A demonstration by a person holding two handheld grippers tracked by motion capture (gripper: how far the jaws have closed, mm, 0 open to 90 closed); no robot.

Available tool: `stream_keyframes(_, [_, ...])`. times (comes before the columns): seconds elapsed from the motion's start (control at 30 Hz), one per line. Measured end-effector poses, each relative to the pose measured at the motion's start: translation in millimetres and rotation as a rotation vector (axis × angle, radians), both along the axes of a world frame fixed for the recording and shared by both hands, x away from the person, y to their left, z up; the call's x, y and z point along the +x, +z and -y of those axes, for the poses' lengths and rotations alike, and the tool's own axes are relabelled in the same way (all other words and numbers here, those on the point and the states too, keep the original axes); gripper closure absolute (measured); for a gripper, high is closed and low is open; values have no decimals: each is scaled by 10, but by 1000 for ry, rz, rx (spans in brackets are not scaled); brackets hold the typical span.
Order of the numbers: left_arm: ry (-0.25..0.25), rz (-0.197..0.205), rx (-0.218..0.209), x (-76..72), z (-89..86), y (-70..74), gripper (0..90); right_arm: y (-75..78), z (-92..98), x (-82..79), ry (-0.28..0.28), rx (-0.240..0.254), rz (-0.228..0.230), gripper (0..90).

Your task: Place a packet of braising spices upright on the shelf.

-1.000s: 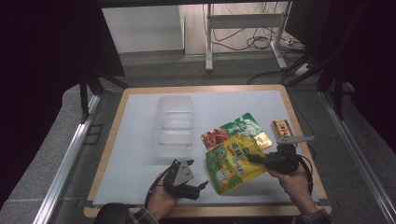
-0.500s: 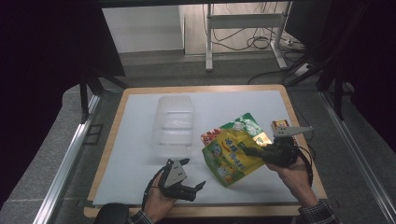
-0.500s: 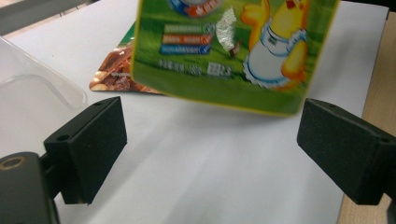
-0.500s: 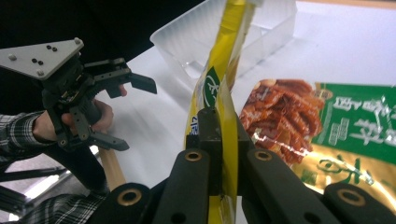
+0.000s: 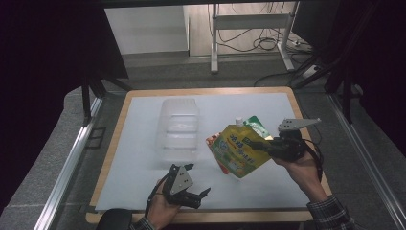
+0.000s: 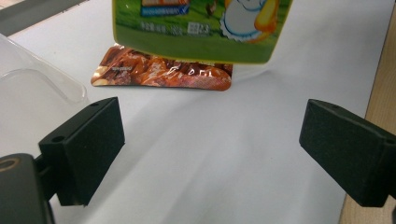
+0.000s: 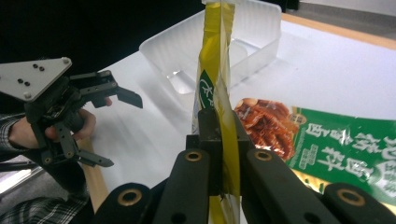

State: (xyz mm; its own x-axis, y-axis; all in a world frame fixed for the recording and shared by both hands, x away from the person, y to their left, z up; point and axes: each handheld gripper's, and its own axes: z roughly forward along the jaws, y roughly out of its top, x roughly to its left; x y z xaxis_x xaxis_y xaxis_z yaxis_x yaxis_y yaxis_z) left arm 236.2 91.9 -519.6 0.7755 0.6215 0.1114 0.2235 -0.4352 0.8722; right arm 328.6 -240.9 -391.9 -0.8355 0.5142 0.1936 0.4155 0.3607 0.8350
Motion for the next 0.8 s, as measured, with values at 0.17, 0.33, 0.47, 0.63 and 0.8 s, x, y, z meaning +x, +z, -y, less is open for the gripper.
stream_keyframes(0.17, [4, 0, 3, -8, -4, 2, 63, 76, -15, 52, -8, -12, 18, 889])
stream_keyframes(0.33, [5, -4, 12, -18, -7, -2, 61, 123, -37, 110, -3, -16, 24, 888])
stream_keyframes(0.47, [2, 0, 26, -22, -1, -2, 61, 152, -69, 146, -2, -26, 27, 888])
stream_keyframes(0.63, [-2, 3, 37, -24, 7, -6, 61, 182, -100, 197, -3, -29, 34, 888])
stream_keyframes(0.8, [-3, 0, 45, -27, 15, -9, 58, 191, -122, 248, -6, -28, 37, 888])
